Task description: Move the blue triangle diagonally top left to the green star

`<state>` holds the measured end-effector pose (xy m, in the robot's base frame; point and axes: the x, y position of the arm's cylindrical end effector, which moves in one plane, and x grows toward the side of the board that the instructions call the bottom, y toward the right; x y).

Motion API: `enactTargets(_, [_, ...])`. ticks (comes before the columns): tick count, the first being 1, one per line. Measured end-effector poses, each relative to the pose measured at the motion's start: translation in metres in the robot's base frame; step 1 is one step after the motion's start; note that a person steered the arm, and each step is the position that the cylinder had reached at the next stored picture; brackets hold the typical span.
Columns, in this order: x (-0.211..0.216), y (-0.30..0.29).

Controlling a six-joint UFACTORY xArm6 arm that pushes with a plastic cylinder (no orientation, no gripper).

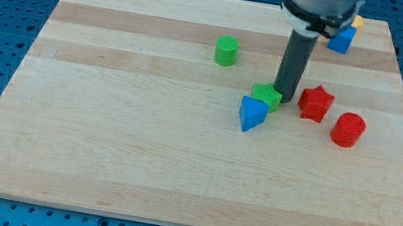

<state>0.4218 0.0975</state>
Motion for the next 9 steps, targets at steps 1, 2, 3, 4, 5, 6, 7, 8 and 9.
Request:
enactTargets(1, [0.033, 0.000])
enactTargets(2, [0.070, 0.000])
enactTargets(3, [0.085, -0.012])
enactTargets(4, [0.085, -0.027])
enactTargets(5, [0.084, -0.046])
enactTargets(6, [0.076, -0.061])
enactTargets(7, [0.060, -0.070])
enactTargets(8, [0.044, -0.083])
enactTargets(9, [0.040, -0.104])
